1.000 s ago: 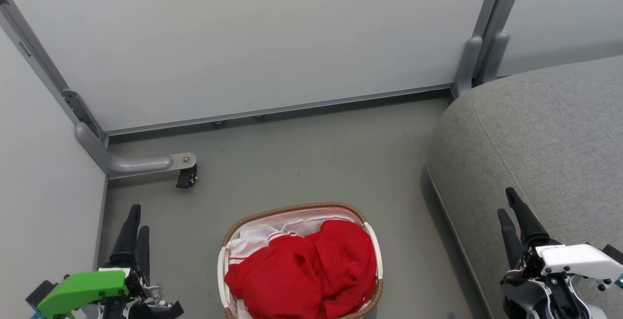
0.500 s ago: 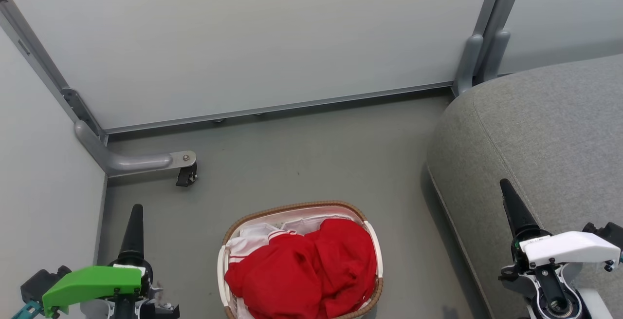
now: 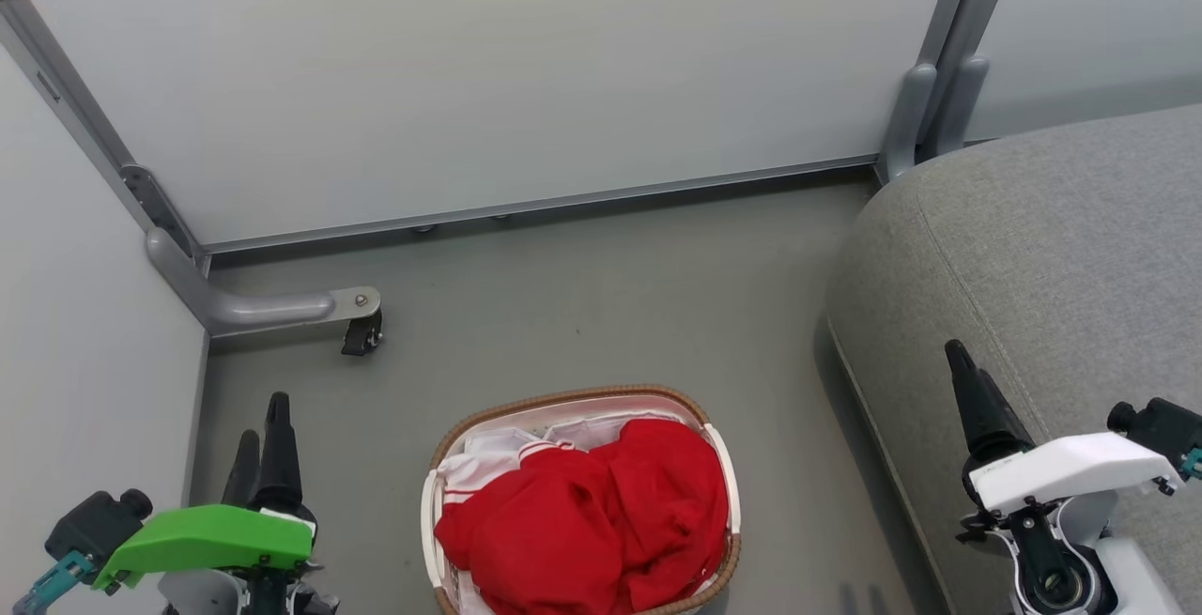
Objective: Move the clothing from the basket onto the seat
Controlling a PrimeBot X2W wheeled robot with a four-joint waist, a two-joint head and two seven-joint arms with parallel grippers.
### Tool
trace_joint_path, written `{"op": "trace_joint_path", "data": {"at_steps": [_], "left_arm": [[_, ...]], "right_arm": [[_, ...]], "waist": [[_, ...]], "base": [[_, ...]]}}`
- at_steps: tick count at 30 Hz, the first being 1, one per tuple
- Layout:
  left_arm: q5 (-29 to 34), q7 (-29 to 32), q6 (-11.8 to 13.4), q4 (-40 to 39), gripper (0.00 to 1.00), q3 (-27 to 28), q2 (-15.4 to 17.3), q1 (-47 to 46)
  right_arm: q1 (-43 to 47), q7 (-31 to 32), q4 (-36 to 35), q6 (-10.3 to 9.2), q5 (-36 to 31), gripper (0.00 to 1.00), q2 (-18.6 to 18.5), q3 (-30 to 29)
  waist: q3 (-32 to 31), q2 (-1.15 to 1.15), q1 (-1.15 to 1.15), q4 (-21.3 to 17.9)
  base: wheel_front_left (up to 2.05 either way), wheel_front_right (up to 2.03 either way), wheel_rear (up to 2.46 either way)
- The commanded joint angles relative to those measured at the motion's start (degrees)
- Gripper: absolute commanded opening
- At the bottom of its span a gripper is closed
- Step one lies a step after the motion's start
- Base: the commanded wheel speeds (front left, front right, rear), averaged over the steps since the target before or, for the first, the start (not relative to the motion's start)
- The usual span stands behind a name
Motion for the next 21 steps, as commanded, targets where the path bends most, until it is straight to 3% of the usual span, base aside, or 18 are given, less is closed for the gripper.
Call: {"op": "trace_joint_path", "data": {"at_steps": [1, 21], "left_arm": [[2.68, -0.65, 0.01, -0.57, 1.00, -0.35, 0.82, -2.03], [19.03, -4.50, 1.33, 0.87, 1.00, -4.02, 2.30, -2.27]], "right_arm": [[-2.14, -0.67, -0.40, 0.01, -2.37, 1.00, -0.79, 0.36], [-3.02, -4.54, 1.26, 0.01, -18.68, 1.00, -1.94, 2.12]], "waist": [[0.05, 0.00, 0.00, 0.03], [0.25, 0.00, 0.00, 0.22]], "base": [[0.00, 0.00, 0.00], [0.00, 0.00, 0.00]]}}
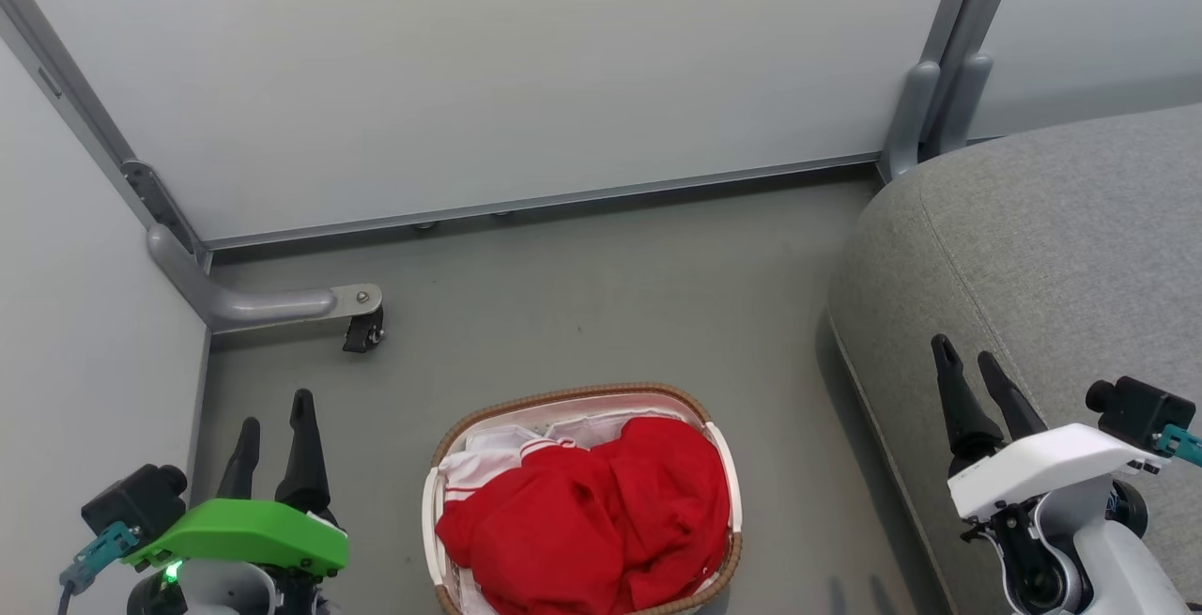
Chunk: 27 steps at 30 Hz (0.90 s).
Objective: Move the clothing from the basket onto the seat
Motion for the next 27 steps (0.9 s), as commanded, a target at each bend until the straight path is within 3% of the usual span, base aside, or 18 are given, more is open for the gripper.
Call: {"op": "trace_joint_path", "data": {"at_steps": [1, 27], "left_arm": [[2.29, -0.64, 0.32, -0.17, 1.00, -0.38, 0.76, -1.59], [18.35, -4.60, 2.37, 1.01, 1.00, -2.44, 1.54, -0.78]], "right_arm": [[-1.45, -0.69, -0.20, 0.01, -1.91, 1.00, -0.71, 0.31], [-1.92, -4.66, 1.83, 0.01, -17.95, 1.00, -1.82, 1.98]], "waist": [[-0.02, 0.00, 0.00, 0.05], [0.16, 0.00, 0.00, 0.28]], "base": [[0.00, 0.00, 0.00], [0.00, 0.00, 0.00]]}}
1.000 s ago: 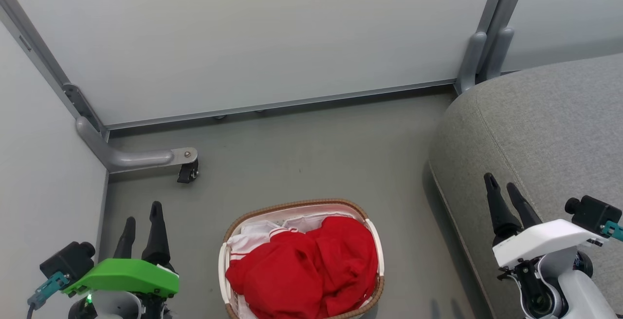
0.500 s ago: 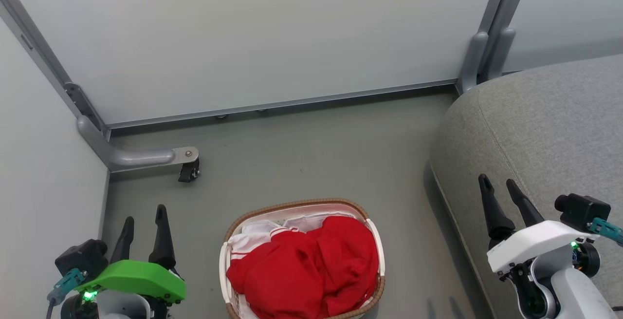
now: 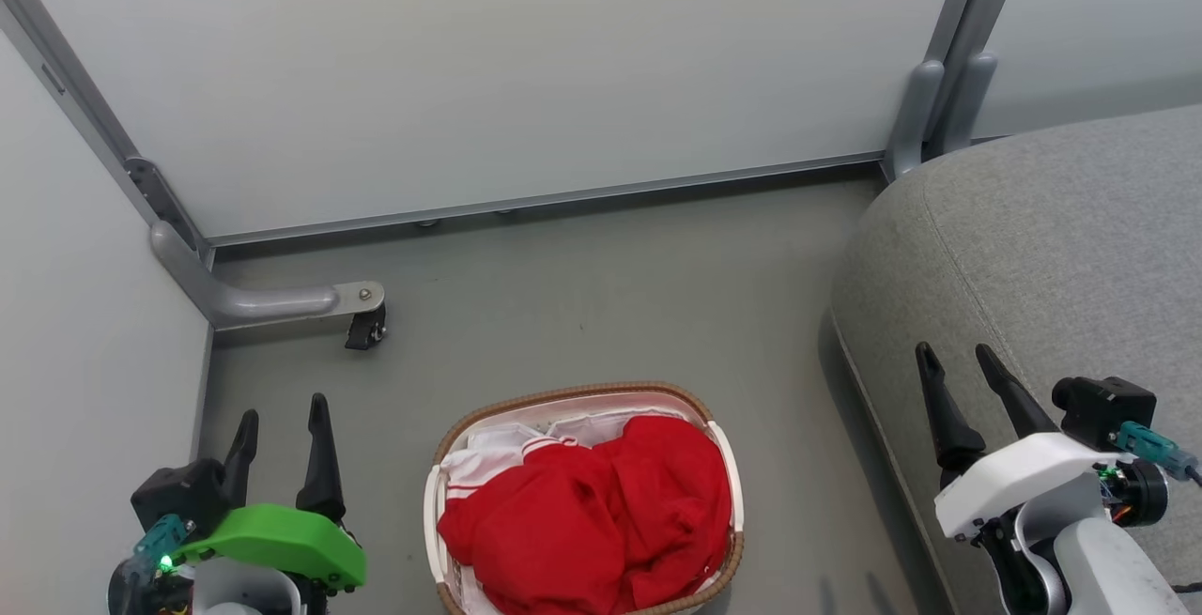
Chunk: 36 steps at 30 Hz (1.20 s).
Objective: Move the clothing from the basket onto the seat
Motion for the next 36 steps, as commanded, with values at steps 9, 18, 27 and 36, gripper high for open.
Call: {"op": "trace_joint_path", "data": {"at_steps": [9, 18, 27, 36], "left_arm": [[6.24, -1.70, 0.14, -0.46, 1.00, -0.51, 0.85, -0.68], [10.70, -2.74, -0.09, -0.38, 1.00, -0.76, 1.01, -0.70], [13.85, -3.70, -1.56, -0.10, 1.00, -1.13, 0.34, -3.32], [17.71, -4.67, -2.60, 0.77, 1.00, -1.69, -0.07, -8.39]], "right_arm": [[-1.23, -1.72, 0.21, 0.02, -5.98, 1.00, -0.82, 0.50], [-1.42, -2.78, 0.16, 0.02, -10.30, 1.00, -0.98, 1.15], [-4.51, -3.82, -1.37, 0.01, -14.68, 1.00, -0.57, 1.57], [-10.01, -4.71, -3.69, 0.00, -19.38, 1.00, 0.37, 2.67]], "waist": [[0.24, 0.00, 0.00, 0.05], [1.04, 0.00, 0.00, 0.04], [6.16, 0.00, 0.00, -1.24], [15.18, 0.00, 0.00, -4.22]], "base": [[0.00, 0.00, 0.00], [0.00, 0.00, 0.00], [0.00, 0.00, 0.00], [0.00, 0.00, 0.00]]}}
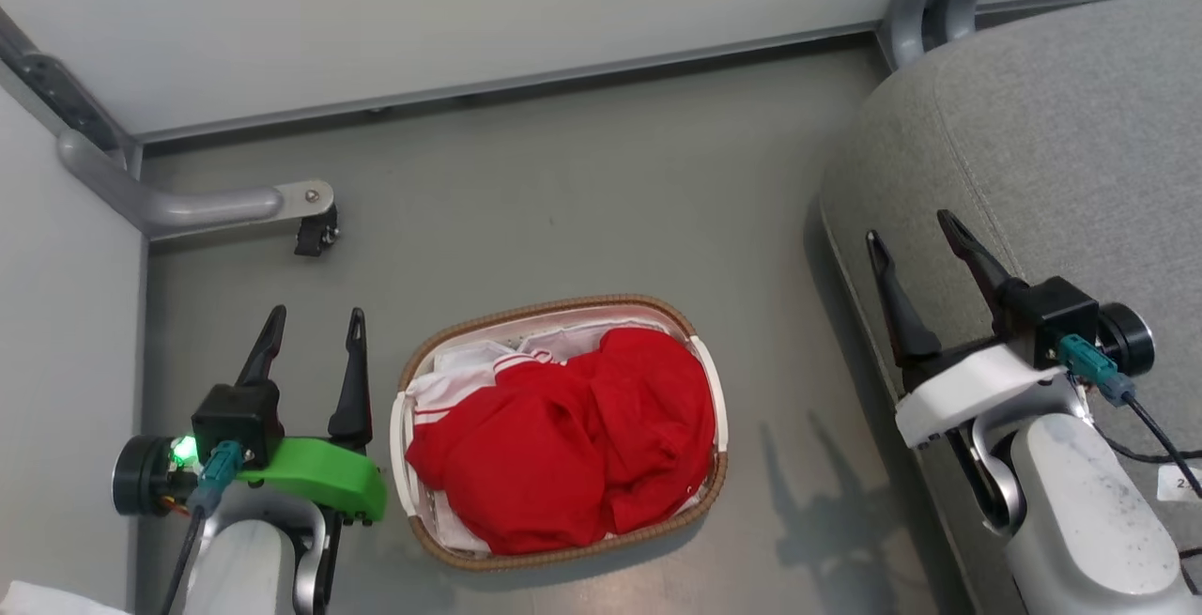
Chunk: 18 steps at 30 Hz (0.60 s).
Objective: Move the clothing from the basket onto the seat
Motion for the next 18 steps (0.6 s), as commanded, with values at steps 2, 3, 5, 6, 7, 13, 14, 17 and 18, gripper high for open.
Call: {"op": "trace_joint_path", "data": {"at_steps": [2, 3, 5, 6, 7, 13, 14, 17, 18], "left_arm": [[1.85, -0.57, -0.32, 0.43, 1.00, -0.39, 0.31, -2.81], [2.32, -0.71, -0.45, 0.49, 1.00, -0.56, 0.41, -3.50], [3.14, -0.84, -0.48, 0.93, 1.00, -1.09, 0.60, -5.28], [3.29, -0.93, -0.54, 1.03, 1.00, -1.06, 0.59, -5.96], [3.80, -1.08, -0.63, 1.38, 1.00, -1.15, 0.65, -6.83], [4.97, -1.18, -0.93, 2.69, 1.00, -2.48, 1.62, -11.08], [5.03, -1.18, -0.90, 2.96, 1.00, -2.70, 1.81, -11.66], [5.19, -1.18, -0.98, 4.09, 1.00, -3.74, 2.52, -13.53], [4.96, -1.19, -0.99, 4.53, 1.00, -3.95, 2.67, -14.04]], "right_arm": [[-2.67, -0.56, -1.07, -0.04, -1.89, 1.00, 0.23, 0.77], [-3.40, -0.70, -1.38, -0.04, -2.37, 1.00, 0.38, 0.99], [-5.14, -0.85, -2.25, -0.04, -3.48, 1.00, 0.70, 1.50], [-5.85, -0.91, -2.73, -0.04, -3.86, 1.00, 0.89, 1.64], [-6.77, -1.08, -3.40, -0.04, -4.44, 1.00, 1.15, 1.62], [-10.09, -1.19, -6.16, -0.05, -5.80, 1.00, 2.52, 2.52], [-10.53, -1.19, -6.54, -0.05, -5.81, 1.00, 2.79, 2.57], [-11.75, -1.19, -7.59, -0.05, -5.81, 1.00, 3.49, 2.39], [-11.96, -1.19, -7.92, -0.05, -5.81, 1.00, 3.78, 2.36]], "waist": [[6.74, 0.00, 0.00, -3.04], [7.91, 0.00, 0.00, -3.45], [10.61, 0.00, 0.00, -4.41], [11.78, 0.00, 0.00, -4.80], [13.16, 0.00, 0.00, -5.31], [19.90, 0.00, 0.00, -7.99], [20.75, 0.00, 0.00, -8.35], [23.43, 0.00, 0.00, -9.51], [24.33, 0.00, 0.00, -9.88]], "base": [[0.00, 0.00, 0.00], [0.00, 0.00, 0.00], [0.00, 0.00, 0.00], [0.00, 0.00, 0.00], [0.00, 0.00, 0.00], [0.00, 0.00, 0.00], [0.00, 0.00, 0.00], [0.00, 0.00, 0.00], [0.00, 0.00, 0.00]]}}
